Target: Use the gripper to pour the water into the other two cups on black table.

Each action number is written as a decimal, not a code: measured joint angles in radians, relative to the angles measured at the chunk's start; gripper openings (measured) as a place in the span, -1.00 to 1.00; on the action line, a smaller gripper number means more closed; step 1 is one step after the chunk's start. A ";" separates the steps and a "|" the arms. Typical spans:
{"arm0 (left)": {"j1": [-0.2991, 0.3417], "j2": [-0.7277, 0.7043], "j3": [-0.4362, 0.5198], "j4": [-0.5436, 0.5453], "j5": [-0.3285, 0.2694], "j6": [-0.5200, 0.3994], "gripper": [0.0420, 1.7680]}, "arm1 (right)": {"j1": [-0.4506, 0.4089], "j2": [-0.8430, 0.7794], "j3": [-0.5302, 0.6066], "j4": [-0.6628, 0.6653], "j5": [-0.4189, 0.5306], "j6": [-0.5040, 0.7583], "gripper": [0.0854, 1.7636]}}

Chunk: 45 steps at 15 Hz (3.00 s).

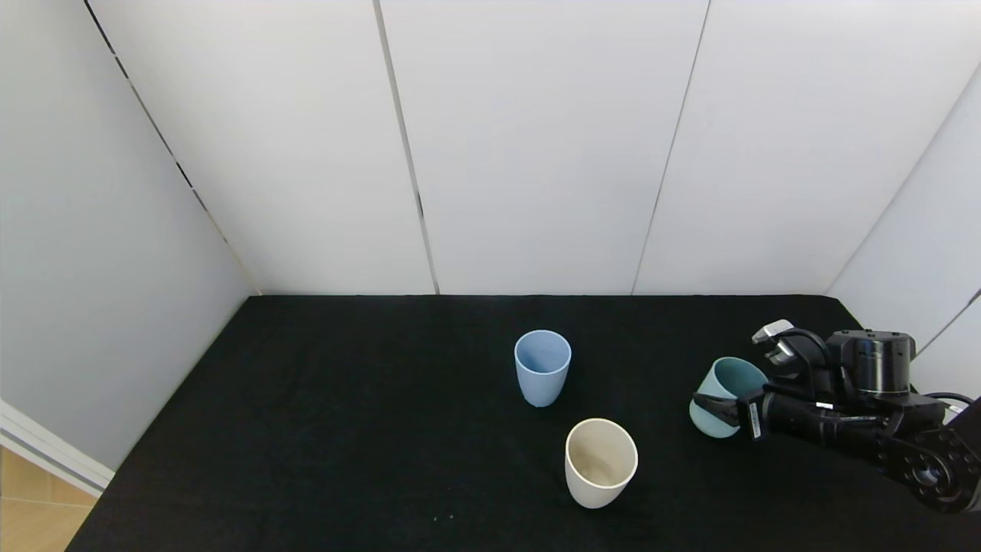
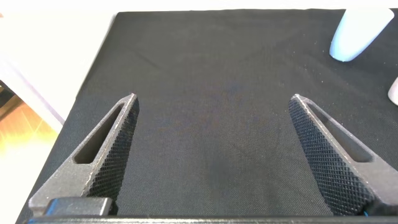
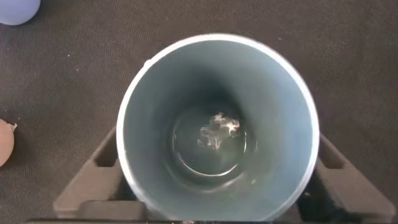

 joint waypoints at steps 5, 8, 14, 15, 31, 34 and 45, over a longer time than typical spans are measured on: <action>0.000 0.000 0.000 0.000 0.000 0.000 0.94 | 0.000 -0.005 0.002 0.000 0.000 0.000 0.74; 0.000 0.000 0.000 0.000 0.000 0.000 0.94 | 0.000 -0.029 0.004 -0.001 -0.003 0.001 0.80; 0.000 0.000 0.000 0.000 0.000 0.000 0.94 | 0.003 -0.161 0.027 0.001 -0.003 0.033 0.87; 0.000 0.000 0.000 0.000 0.000 0.000 0.94 | 0.003 -0.190 0.030 0.001 -0.003 0.041 0.88; 0.000 0.000 0.000 0.000 0.000 0.000 0.94 | -0.001 -1.032 0.054 0.753 -0.233 0.148 0.92; 0.000 0.000 0.000 0.000 0.000 0.000 0.94 | -0.004 -1.251 0.057 0.980 -0.304 0.170 0.92; 0.000 0.000 0.000 0.000 0.000 0.000 0.94 | -0.130 -1.728 0.137 1.271 -0.330 0.207 0.92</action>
